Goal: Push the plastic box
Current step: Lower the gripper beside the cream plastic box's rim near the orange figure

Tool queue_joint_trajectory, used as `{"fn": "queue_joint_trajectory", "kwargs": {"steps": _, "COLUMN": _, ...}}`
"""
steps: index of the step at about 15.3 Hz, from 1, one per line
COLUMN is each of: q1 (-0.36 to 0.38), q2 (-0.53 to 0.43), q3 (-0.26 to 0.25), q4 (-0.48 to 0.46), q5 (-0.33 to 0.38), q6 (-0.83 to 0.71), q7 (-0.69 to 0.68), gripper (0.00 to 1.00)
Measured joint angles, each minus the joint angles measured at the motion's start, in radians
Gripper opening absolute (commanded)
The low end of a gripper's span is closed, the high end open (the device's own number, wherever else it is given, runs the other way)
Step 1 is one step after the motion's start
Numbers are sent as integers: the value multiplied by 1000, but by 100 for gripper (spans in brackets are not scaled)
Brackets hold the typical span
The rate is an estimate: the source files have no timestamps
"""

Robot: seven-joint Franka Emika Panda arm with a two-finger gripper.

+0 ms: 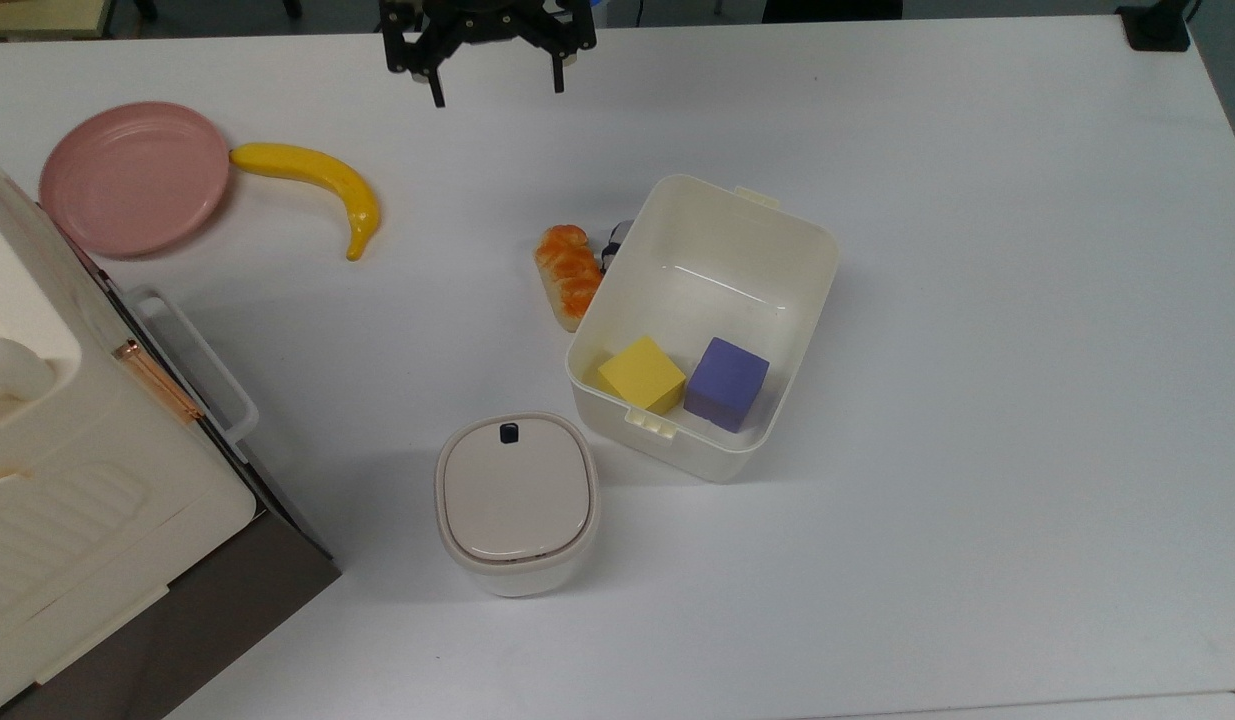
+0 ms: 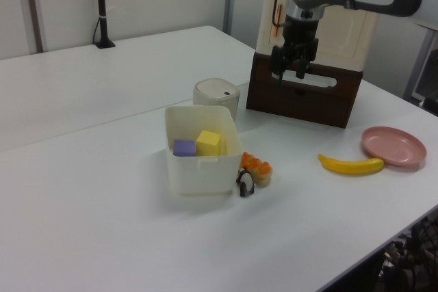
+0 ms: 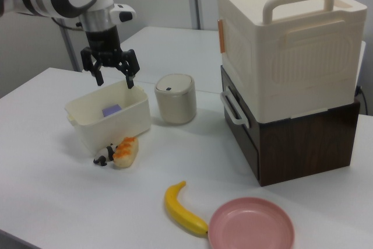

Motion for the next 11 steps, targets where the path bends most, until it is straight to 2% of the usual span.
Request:
{"fn": "queue_joint_trajectory", "kwargs": {"steps": 6, "q1": -4, "q2": 7, "q3": -2, "q4": -50, "q5": 0, "q6": 11, "q7": -412, "gripper": 100}}
{"fn": "queue_joint_trajectory", "kwargs": {"steps": 11, "q1": -2, "q2": 31, "q3": -2, "q4": -131, "q5": -11, "q6": 126, "q7": -558, "gripper": 100}}
